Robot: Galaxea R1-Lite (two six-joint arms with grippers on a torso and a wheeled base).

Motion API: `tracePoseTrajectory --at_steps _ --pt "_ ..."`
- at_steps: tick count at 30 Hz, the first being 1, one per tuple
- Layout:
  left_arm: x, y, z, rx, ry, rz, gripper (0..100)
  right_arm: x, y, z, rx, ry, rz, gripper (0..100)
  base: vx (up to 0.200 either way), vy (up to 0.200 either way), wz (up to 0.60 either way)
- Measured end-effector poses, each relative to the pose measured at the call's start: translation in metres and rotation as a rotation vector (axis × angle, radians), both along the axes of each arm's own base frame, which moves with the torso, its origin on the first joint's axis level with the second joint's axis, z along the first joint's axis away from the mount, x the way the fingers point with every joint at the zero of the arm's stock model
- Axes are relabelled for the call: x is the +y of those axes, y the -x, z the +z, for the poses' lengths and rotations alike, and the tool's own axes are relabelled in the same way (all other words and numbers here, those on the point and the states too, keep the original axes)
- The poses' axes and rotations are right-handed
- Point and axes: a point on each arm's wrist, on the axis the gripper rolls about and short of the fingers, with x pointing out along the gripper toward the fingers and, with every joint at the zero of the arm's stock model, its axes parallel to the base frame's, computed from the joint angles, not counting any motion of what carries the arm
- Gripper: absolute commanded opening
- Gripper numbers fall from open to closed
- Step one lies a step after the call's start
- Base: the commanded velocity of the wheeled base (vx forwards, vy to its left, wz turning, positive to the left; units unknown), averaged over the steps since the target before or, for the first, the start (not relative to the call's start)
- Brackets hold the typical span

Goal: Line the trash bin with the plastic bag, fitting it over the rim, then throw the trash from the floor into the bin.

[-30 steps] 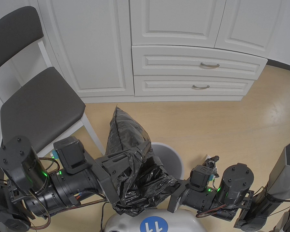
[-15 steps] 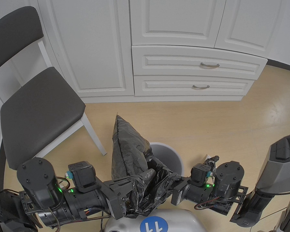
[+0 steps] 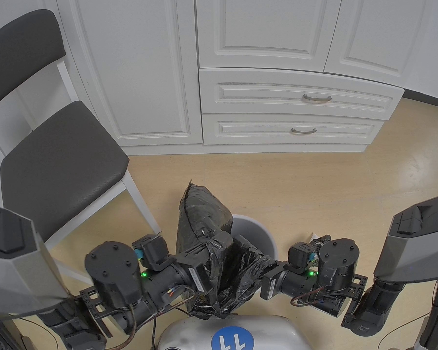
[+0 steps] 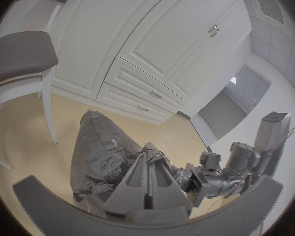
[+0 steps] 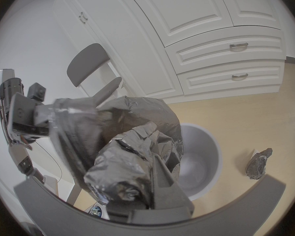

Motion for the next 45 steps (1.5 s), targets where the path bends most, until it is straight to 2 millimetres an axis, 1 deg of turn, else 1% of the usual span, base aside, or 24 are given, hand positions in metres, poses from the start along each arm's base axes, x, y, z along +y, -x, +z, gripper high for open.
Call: tracePoseTrajectory --at_steps 1,6,15,23,31,37,45 --pt "-0.003 -0.003 -0.002 0.002 0.001 0.013 0 -0.001 0.001 0.000 -0.005 0.008 0.003 100 0.000 0.000 0.00" --pt "-0.007 -0.015 -0.009 0.006 0.001 0.043 0 0.001 0.005 0.000 -0.006 0.020 0.020 100 0.000 0.000 0.00" --pt "-0.007 -0.027 -0.005 -0.014 0.024 0.079 0 -0.001 0.010 -0.004 0.013 0.034 0.043 100 0.000 0.000 0.00" --pt "-0.006 -0.030 -0.003 -0.021 0.032 0.091 0 -0.012 0.027 -0.010 0.052 0.094 0.159 100 0.000 0.000 0.00" --pt "-0.005 -0.030 0.000 -0.028 0.041 0.091 0 -0.012 0.036 -0.007 0.068 0.082 0.211 100 0.000 0.000 0.00" --pt "-0.005 -0.030 0.001 -0.030 0.044 0.091 0 -0.005 0.046 0.001 0.098 0.018 0.244 100 0.000 0.000 0.00" --pt "-0.005 -0.029 0.001 -0.029 0.045 0.087 0 0.010 0.046 0.007 0.100 -0.048 0.252 100 0.000 0.000 0.00"
